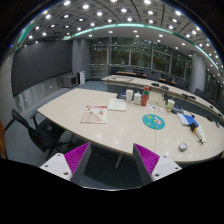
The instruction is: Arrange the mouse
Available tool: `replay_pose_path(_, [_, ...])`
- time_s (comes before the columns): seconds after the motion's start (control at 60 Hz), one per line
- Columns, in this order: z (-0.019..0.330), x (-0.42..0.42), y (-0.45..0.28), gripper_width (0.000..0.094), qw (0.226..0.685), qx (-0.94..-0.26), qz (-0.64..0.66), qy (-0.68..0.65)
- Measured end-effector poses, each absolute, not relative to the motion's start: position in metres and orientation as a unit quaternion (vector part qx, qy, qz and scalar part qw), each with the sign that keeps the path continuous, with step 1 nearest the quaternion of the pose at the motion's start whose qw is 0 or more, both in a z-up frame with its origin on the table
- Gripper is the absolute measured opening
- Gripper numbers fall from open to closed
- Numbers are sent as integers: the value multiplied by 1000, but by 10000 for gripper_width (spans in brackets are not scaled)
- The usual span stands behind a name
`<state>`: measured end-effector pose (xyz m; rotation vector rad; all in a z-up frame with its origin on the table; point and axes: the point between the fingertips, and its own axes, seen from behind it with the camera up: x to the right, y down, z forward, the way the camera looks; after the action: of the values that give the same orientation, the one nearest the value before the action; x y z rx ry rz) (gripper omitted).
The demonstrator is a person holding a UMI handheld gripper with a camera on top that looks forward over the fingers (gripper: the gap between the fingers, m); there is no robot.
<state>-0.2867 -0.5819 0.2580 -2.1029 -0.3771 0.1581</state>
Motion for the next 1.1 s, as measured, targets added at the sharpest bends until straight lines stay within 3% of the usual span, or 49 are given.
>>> replay_pose_path(0.117, [228, -237, -577, 859, 466, -872, 43, -140])
replay_pose_path(0.317, [147, -108, -548, 857, 431, -898, 7, -95])
replay_pose_path(0.633, [45, 99, -439, 849, 435, -900, -23, -7])
replay_pose_path(0.917, [1, 169, -333, 837, 432, -902, -8, 21])
replay_pose_path(1.1, [-3, 174, -292, 825, 434, -900, 7, 30])
